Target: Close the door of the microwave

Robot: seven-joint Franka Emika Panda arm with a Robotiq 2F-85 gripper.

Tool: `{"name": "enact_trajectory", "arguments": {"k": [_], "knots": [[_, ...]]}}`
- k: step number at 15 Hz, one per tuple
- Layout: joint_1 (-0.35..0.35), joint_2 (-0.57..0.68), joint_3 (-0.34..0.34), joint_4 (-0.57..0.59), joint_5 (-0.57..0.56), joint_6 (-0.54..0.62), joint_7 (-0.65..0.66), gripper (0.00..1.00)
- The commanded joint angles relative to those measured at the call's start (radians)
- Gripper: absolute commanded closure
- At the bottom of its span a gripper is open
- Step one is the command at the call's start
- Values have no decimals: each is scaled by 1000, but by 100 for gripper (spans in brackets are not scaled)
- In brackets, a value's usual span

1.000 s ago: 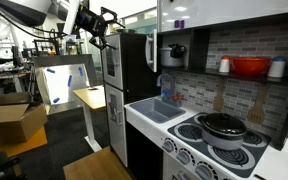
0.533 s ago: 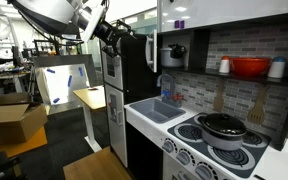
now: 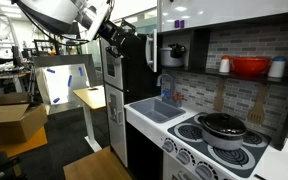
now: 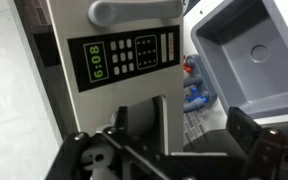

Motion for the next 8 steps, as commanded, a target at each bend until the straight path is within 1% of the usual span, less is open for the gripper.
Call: {"name": "enact_trajectory", "arguments": {"k": [1, 8], "knots": [[-11, 43, -10, 44, 0, 9, -55, 0], [-27, 136, -34, 135, -8, 5, -105, 0]]}}
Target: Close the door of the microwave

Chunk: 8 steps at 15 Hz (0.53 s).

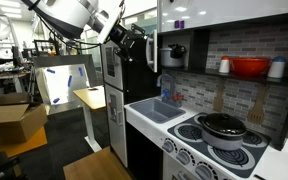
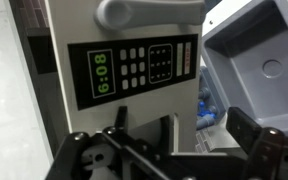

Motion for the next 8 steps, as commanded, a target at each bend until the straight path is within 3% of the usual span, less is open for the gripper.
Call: {"name": "enact_trajectory", "arguments": {"k": [1, 8], "knots": [[-13, 48, -3, 59, -9, 5, -44, 0], [-25, 67, -15, 81, -25, 9, -44, 0]]}}
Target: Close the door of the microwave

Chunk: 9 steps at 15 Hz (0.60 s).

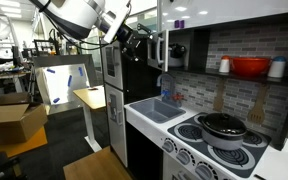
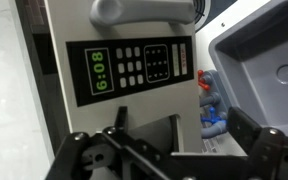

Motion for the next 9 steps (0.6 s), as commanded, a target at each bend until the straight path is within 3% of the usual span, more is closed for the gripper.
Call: {"name": "enact_trajectory", "arguments": {"k": [1, 9], "knots": [[-16, 8, -8, 12, -28, 12, -6, 0], [-47, 2, -43, 1, -113, 27, 55, 0]]}}
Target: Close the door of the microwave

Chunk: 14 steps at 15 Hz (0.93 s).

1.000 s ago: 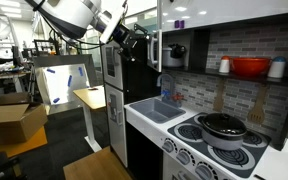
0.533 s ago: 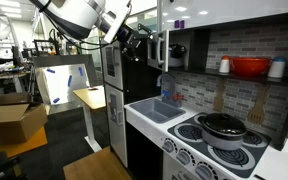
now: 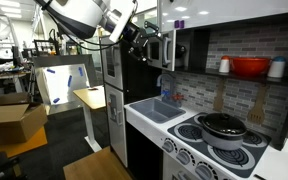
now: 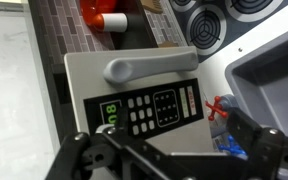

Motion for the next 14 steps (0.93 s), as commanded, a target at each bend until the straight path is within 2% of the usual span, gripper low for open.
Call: {"name": "enact_trajectory", "arguments": {"k": [1, 14], "knots": [[-18, 4, -5, 4, -55, 30, 36, 0], [-28, 36, -10, 70, -176, 76, 120, 0]]}}
